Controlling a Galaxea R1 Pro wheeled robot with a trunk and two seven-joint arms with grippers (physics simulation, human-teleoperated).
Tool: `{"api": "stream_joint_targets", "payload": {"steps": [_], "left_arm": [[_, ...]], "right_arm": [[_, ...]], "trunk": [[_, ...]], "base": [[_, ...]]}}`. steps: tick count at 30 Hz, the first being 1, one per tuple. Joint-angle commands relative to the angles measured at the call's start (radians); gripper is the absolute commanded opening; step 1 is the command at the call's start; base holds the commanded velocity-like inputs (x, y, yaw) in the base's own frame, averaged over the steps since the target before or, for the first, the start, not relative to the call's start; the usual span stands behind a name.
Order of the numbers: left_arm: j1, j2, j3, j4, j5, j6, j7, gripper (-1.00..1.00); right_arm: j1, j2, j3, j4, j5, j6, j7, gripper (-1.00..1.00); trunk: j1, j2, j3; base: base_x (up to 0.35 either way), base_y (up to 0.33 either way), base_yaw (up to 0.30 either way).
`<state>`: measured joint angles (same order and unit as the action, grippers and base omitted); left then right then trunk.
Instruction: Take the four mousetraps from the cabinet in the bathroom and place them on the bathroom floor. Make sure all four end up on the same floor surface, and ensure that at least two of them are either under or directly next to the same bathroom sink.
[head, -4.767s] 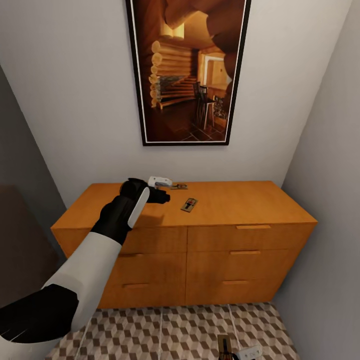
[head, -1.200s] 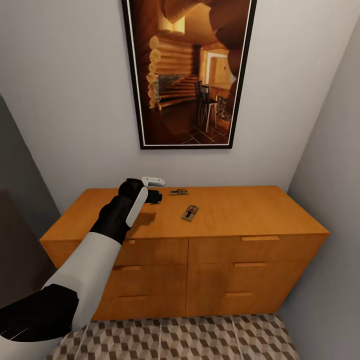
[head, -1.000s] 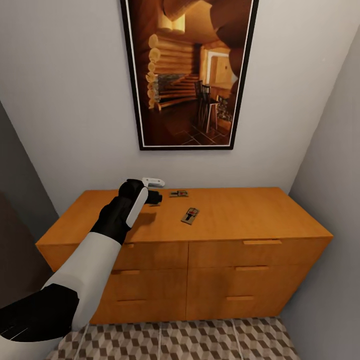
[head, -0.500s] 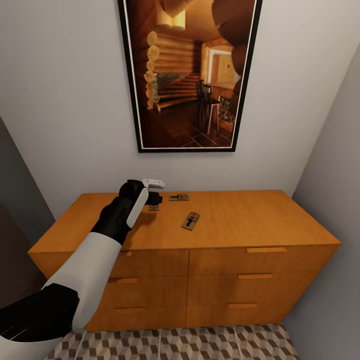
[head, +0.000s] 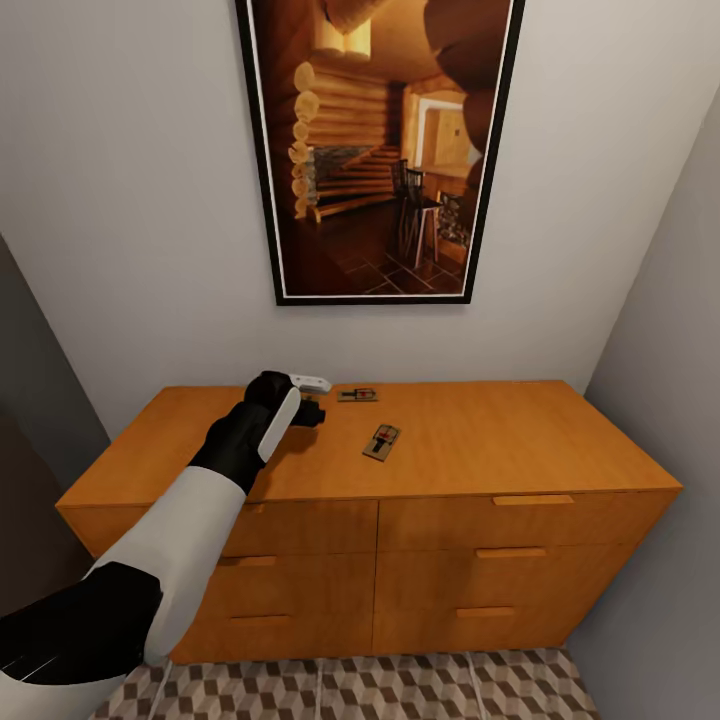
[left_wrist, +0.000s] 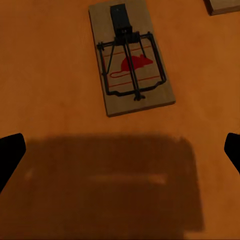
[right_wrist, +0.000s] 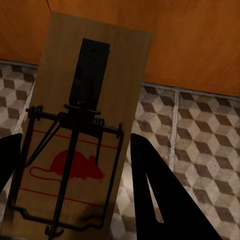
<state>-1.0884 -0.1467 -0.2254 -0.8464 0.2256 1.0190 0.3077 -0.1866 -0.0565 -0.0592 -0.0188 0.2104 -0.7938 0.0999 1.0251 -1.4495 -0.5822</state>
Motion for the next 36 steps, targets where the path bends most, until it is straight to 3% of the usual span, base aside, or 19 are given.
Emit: {"api": "stream_joint_targets", "payload": {"steps": [1, 10, 36], "left_arm": [[-0.001, 0.0, -0.003, 0.0, 0.011, 0.003, 0.01, 1.0], [-0.001, 0.0, -0.057, 0.0, 0.01, 0.001, 0.01, 1.0], [-0.001, 0.001, -0.061, 0.003, 0.013, 0.001, 0.01, 1.0]], "right_arm": [[-0.001, 0.0, -0.007, 0.0, -0.003, -0.002, 0.011, -1.0], [-0.001, 0.0, -0.007, 0.0, -0.003, -0.002, 0.012, -1.0], [-0.001, 0.01, -0.007, 0.0, -0.003, -0.002, 0.011, -1.0]], "trunk": [[0.0, -0.001, -0.001], [0.0, -0.001, -0.001], [0.0, -0.001, -0.001]], "base": [[0.0, 0.0, 0.0], [0.0, 0.0, 0.0], [0.056, 0.0, 0.0]]}}
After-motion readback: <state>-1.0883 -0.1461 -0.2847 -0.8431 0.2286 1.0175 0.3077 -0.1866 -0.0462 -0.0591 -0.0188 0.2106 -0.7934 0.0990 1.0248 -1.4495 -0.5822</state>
